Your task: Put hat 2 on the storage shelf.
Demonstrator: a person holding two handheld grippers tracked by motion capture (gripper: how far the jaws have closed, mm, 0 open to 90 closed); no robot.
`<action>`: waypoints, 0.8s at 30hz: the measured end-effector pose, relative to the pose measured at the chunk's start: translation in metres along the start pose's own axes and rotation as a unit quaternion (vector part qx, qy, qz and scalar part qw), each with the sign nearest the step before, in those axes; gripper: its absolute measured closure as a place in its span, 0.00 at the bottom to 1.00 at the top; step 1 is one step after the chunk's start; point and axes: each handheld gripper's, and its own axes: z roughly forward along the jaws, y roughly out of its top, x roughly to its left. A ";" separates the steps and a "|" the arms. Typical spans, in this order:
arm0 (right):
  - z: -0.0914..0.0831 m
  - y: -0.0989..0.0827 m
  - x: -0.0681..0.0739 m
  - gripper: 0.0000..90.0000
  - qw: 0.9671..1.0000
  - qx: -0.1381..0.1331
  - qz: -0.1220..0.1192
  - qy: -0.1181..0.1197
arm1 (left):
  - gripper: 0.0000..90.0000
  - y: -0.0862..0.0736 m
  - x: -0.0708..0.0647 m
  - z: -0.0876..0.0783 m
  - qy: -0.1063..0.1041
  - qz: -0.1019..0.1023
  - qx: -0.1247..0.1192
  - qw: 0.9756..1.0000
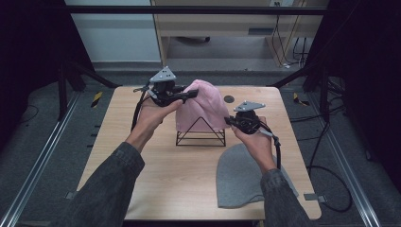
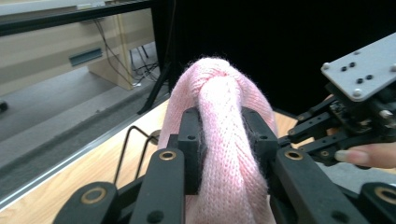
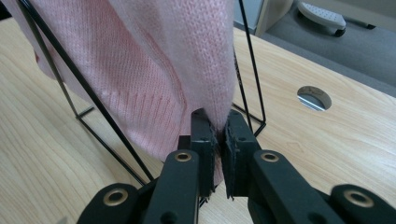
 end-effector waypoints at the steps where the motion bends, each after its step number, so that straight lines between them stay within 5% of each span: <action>1: -0.005 0.000 -0.001 0.94 1.000 -0.007 0.000 0.001 | 0.80 0.001 -0.003 -0.001 -0.008 -0.003 -0.001 1.000; 14: -0.001 -0.014 -0.004 0.94 1.000 0.009 -0.005 -0.013 | 0.80 -0.009 -0.007 0.013 0.007 0.017 0.020 1.000; 24: 0.005 -0.027 -0.002 0.94 1.000 0.010 0.007 -0.014 | 0.80 -0.029 0.003 0.016 0.013 0.000 0.026 1.000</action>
